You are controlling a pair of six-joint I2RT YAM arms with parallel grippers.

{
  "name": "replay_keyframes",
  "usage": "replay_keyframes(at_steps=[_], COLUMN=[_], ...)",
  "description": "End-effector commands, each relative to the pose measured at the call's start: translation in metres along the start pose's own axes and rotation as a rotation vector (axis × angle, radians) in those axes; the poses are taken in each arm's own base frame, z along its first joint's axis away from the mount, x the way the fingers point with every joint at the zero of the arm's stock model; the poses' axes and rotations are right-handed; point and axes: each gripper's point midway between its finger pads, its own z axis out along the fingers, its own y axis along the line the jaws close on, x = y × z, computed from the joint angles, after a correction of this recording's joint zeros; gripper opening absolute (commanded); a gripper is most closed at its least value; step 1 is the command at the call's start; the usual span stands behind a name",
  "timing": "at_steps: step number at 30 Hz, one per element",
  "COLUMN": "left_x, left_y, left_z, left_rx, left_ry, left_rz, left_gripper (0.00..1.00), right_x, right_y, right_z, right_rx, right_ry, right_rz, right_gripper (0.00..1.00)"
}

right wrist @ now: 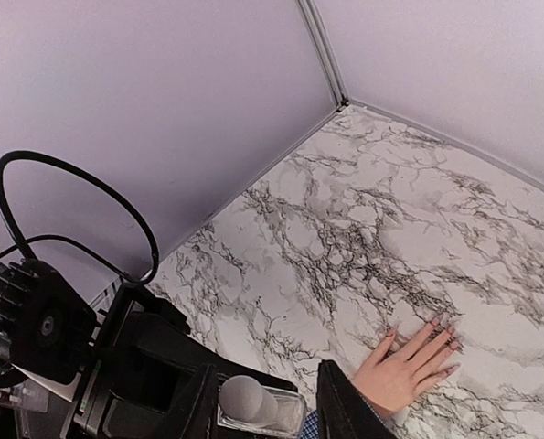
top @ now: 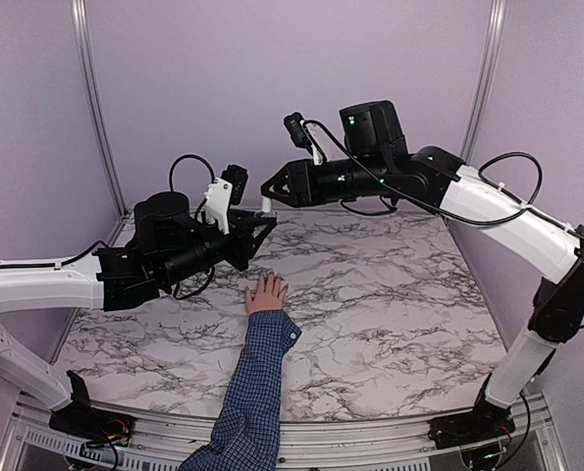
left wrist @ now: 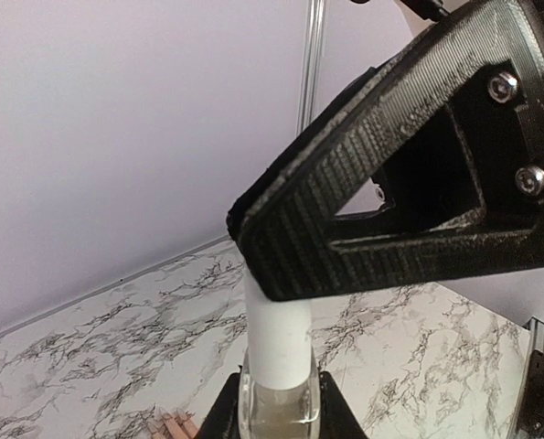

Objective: Paint the nails
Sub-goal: Unscrew the nail polish bottle cap from the nail polish bottle.

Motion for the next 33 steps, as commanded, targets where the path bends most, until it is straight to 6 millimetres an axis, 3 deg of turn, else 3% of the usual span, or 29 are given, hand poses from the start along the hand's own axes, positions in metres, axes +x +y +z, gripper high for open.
replay_keyframes(at_steps=[1,7,16,33], left_x=[-0.031,-0.029,-0.031,-0.034], left_y=[0.0,0.0,0.003,0.005], left_z=[0.002,0.003,0.003,0.002], left_rx=[-0.016,-0.014,-0.034,-0.048], left_ry=[-0.084,-0.079,-0.083,-0.09], left_rz=[-0.017,-0.012,-0.013,0.003], left_gripper=[0.0,0.0,0.0,0.0], right_x=[-0.008,-0.003,0.001,0.006], right_y=[-0.004,-0.004,-0.002,0.001], right_z=[0.007,0.016,0.021,0.028], right_rx=[0.015,0.007,-0.002,-0.03], right_ry=[-0.028,0.0,0.016,0.041], right_rz=[0.019,0.01,0.0,-0.003], right_gripper=[0.33,0.32,0.11,0.17])
